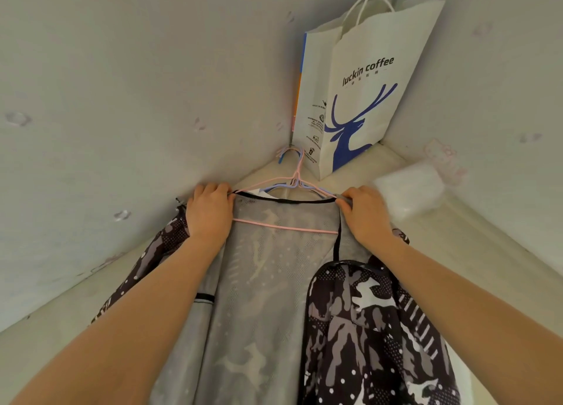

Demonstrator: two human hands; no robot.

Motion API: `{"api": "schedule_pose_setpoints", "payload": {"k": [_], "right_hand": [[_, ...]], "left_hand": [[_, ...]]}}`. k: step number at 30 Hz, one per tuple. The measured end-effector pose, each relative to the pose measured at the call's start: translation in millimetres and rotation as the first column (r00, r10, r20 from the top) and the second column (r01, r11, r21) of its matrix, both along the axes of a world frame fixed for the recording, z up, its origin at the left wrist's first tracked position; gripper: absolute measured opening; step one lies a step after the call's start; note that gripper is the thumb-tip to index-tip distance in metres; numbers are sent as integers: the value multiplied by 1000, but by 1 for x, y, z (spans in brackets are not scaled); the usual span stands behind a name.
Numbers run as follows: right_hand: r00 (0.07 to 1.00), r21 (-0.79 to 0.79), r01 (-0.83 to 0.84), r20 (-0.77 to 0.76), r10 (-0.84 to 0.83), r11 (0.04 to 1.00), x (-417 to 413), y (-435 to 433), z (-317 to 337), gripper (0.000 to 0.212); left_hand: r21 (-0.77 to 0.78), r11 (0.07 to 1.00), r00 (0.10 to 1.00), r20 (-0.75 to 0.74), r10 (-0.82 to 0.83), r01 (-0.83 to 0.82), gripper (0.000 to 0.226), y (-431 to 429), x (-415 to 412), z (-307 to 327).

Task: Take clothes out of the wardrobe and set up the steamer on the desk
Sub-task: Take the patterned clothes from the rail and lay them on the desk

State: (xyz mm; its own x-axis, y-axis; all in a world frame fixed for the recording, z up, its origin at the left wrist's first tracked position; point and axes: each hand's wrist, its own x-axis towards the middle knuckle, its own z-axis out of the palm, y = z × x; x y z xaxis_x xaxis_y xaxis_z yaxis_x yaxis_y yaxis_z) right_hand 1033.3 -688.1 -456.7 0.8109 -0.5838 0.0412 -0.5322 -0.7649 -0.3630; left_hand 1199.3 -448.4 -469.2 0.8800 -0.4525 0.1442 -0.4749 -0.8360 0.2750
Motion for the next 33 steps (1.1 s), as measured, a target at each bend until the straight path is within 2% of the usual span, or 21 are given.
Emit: {"api": "schedule_pose_setpoints", "payload": {"k": [5,9,13,18,21,25,28,33], "right_hand": [[995,-92,-45,-90,37,995,-1,6,7,29],[979,-31,-44,-199,37,999,-3,8,20,33],[959,3,-63,-275,61,998,-14,16,32,38],[958,-42,-167,-245,152,985,-41,43,47,44],[950,-67,-203,-255,180,977,-61,62,52,45],[938,-182,-278,-264,226,943,-94,92,53,54],[944,-231,-277,-245,220,933,-118,118,52,58],[946,-202,-234,-273,174,951,-161,162,47,62]], "left_hand": [[60,998,996,-87,34,-29,27,-5,0,10],[117,993,990,-144,1,16,33,-3,-7,16],[127,990,993,-104,-52,65,42,5,-25,20],[81,986,989,-33,-143,145,39,21,-66,22],[122,975,982,-64,-179,186,42,33,-92,26],[124,968,973,-102,-209,220,47,50,-127,30],[110,960,961,-126,-245,259,48,63,-153,32],[120,938,944,-103,-314,325,47,92,-197,35]]}}
